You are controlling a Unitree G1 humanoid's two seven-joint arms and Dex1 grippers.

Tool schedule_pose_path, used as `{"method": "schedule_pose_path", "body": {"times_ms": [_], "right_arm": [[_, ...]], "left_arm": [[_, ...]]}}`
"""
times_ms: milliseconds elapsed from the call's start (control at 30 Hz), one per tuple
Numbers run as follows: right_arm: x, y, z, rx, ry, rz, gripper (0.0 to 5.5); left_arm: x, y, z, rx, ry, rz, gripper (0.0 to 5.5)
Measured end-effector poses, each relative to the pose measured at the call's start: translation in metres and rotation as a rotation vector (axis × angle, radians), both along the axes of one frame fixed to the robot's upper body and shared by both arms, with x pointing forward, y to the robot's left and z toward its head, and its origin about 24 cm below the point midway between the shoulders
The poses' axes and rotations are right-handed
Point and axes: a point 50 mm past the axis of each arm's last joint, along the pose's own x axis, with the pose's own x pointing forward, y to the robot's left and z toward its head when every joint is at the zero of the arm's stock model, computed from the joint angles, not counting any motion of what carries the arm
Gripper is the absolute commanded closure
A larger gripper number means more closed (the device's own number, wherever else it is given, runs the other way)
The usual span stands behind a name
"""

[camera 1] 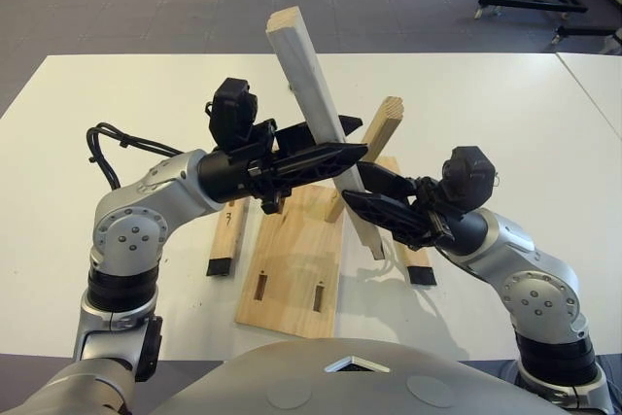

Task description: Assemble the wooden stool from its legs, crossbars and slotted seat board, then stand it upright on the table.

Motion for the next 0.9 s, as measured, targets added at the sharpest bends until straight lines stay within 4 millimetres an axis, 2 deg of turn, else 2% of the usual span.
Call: {"method": "schedule_pose_path", "body": {"times_ms": [533, 900], "right_arm": [[-0.0006, 0.0059, -0.0008, -0.027, 0.002, -0.021, 3.49], [-0.0043, 0.0007, 0.0051, -0.077, 0.001, -0.035, 3.49]], "left_arm": [[0.0031, 0.0014, -0.002, 0.011, -0.01, -0.002, 3.48], [0.0015, 0.0023, -0.0038, 0.017, -0.022, -0.013, 3.48]]}}
